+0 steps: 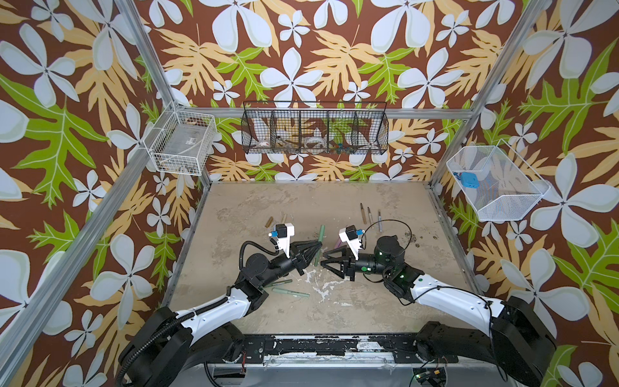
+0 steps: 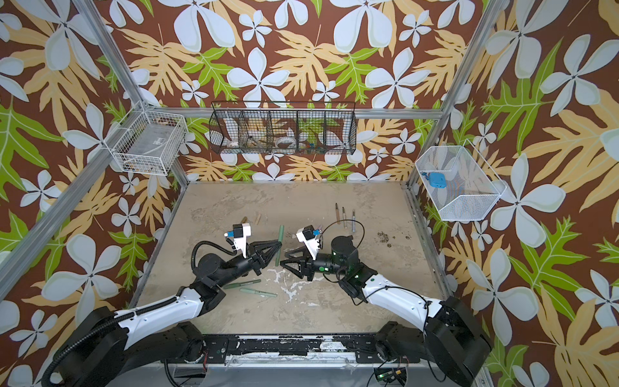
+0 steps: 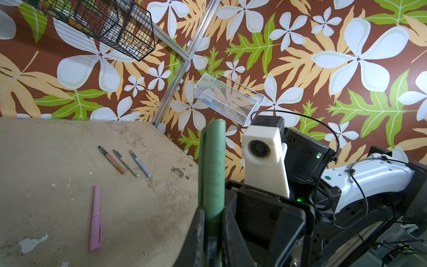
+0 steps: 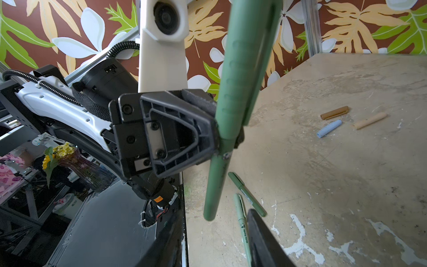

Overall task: Open the pen caps
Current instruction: 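Bring the green pen's cap end between the open right gripper fingers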

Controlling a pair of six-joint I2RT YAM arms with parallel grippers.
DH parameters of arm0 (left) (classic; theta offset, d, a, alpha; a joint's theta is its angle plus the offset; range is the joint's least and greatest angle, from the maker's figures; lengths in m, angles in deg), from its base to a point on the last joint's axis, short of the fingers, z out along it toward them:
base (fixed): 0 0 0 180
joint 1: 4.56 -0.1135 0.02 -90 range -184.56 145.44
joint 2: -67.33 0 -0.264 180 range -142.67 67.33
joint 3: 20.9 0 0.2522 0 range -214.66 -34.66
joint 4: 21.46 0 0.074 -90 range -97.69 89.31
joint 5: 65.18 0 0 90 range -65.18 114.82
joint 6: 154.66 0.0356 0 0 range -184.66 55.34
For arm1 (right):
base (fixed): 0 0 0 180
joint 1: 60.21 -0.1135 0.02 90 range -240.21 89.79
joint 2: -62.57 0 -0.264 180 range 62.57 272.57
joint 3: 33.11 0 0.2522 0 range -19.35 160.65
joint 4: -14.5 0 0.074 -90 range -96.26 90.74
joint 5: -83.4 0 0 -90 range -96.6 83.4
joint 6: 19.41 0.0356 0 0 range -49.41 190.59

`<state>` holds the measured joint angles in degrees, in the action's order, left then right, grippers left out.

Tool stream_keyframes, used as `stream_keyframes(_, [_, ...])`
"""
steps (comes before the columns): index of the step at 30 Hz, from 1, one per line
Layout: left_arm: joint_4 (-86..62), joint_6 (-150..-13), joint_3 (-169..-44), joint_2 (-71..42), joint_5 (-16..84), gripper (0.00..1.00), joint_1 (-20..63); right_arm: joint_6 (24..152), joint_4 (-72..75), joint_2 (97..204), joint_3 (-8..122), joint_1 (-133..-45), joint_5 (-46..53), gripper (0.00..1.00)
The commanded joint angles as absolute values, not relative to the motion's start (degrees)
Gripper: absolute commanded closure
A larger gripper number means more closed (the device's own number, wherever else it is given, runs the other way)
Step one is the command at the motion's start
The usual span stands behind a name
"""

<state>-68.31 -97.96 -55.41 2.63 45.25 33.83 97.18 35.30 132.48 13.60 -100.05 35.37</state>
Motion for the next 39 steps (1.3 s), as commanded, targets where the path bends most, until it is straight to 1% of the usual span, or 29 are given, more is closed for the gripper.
stream_keyframes(1, [-71.84, -97.37, -55.86, 2.06, 45.47, 0.96, 34.76, 97.40, 39.69, 132.99, 13.85, -100.80, 35.52, 0.56])
stream_keyframes(7, [-72.82, -97.32, -55.81, 2.27, 44.83, 0.96, 36.70, 97.99, 41.28, 134.42, 14.14, -101.68, 35.21, 0.59])
stream_keyframes(10, [-72.82, -97.28, -55.74, 2.64, 44.68, 0.96, 37.09, 98.19, 41.86, 134.55, 14.08, -101.70, 35.03, 0.72])
stream_keyframes(17, [-73.01, -97.33, -55.43, 2.58, 44.24, 0.96, 37.19, 98.72, 43.10, 134.73, 14.13, -101.86, 34.99, 0.73])
stream_keyframes(18, [-73.17, -97.27, -55.46, 2.48, 44.33, 0.96, 37.19, 98.72, 43.18, 134.84, 14.18, -101.82, 35.12, 0.75])
stream_keyframes(20, [-73.22, -97.19, -55.36, 2.55, 44.37, 0.96, 37.19, 98.56, 43.16, 134.77, 14.20, -101.94, 35.15, 0.82])
stream_keyframes(22, [-73.18, -96.86, -55.19, 2.89, 44.18, 0.96, 37.15, 98.24, 42.86, 134.43, 14.05, -101.96, 34.90, 0.91])
stream_keyframes(24, [-72.72, -96.27, -55.06, 3.39, 43.74, 0.92, 37.19, 97.63, 41.91, 133.88, 14.00, -101.96, 34.35, 0.98])
stream_keyframes(25, [-72.35, -95.91, -54.97, 3.66, 43.51, 0.87, 37.19, 97.04, 41.20, 133.64, 13.96, -101.92, 33.96, 1.00])
stream_keyframes(28, [-68.51, -94.53, -55.59, 5.38, 42.06, 0.65, 37.19, 94.44, 36.49, 132.18, 14.47, -102.03, 30.42, 1.00])
stream_keyframes(31, [-61.76, -93.10, -56.80, 7.97, 37.75, 0.55, 37.19, 90.11, 27.79, 130.11, 15.83, -102.97, 20.11, 1.00])
stream_keyframes(34, [-56.76, -92.17, -57.40, 10.49, 32.76, 0.50, 37.19, 87.42, 20.86, 128.96, 17.32, -104.44, 9.40, 1.00])
stream_keyframes(37, [-52.89, -91.05, -58.76, 11.50, 31.23, 0.49, 37.19, 85.23, 16.24, 128.28, 18.56, -107.14, -0.84, 1.00])
stream_keyframes(39, [-51.76, -90.59, -59.39, 11.45, 31.59, 0.49, 37.19, 84.58, 13.92, 128.49, 19.52, -108.59, -5.60, 1.00])
